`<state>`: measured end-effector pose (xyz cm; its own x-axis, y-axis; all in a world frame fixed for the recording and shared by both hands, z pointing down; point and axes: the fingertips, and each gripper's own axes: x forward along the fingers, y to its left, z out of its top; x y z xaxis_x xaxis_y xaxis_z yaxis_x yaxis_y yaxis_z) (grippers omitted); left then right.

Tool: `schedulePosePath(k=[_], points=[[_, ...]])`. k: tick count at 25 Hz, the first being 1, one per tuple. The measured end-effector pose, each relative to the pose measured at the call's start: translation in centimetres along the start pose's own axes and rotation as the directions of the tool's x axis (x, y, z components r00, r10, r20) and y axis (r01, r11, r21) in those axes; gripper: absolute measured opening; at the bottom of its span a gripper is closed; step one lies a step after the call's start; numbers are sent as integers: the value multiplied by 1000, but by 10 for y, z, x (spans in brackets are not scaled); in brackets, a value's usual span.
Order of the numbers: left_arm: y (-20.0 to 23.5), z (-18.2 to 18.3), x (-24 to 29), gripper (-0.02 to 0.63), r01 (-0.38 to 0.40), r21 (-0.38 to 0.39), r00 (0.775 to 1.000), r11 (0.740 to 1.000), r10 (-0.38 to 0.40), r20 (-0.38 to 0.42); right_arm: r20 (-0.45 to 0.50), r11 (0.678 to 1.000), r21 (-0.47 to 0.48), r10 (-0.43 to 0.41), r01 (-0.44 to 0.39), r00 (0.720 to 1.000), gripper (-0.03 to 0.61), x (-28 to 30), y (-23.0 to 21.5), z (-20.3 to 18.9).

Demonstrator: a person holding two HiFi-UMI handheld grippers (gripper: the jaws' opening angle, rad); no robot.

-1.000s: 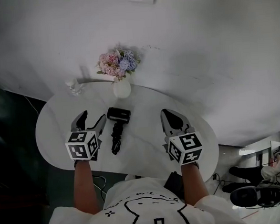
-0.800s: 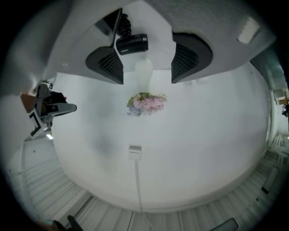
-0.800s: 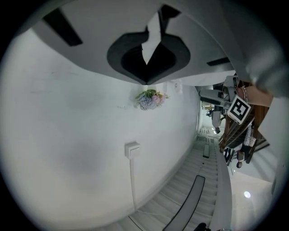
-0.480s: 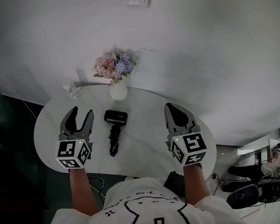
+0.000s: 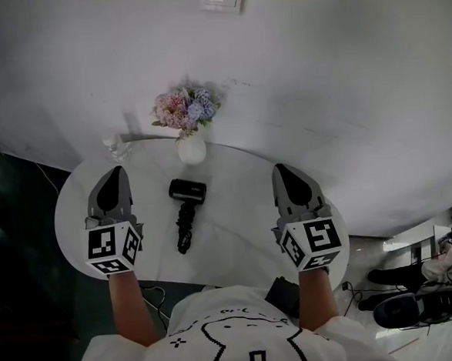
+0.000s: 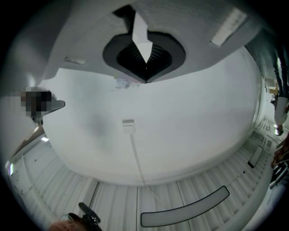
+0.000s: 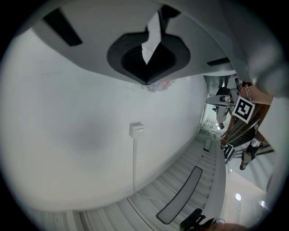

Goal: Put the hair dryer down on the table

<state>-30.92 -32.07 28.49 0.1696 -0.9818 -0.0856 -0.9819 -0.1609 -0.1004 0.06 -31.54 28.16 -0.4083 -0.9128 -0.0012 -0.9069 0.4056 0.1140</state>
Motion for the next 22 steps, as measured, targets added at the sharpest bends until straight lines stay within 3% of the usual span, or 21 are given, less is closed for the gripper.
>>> schedulePosePath(k=[8, 22], points=[[3, 11, 5, 18, -21, 74, 1000, 997, 21, -1, 47, 1000, -22, -19, 20, 999, -5, -2, -1, 18], [-9, 31, 2, 18, 46, 64, 997, 997, -50, 63, 69, 999, -34, -37, 39, 997, -5, -4, 0, 26]])
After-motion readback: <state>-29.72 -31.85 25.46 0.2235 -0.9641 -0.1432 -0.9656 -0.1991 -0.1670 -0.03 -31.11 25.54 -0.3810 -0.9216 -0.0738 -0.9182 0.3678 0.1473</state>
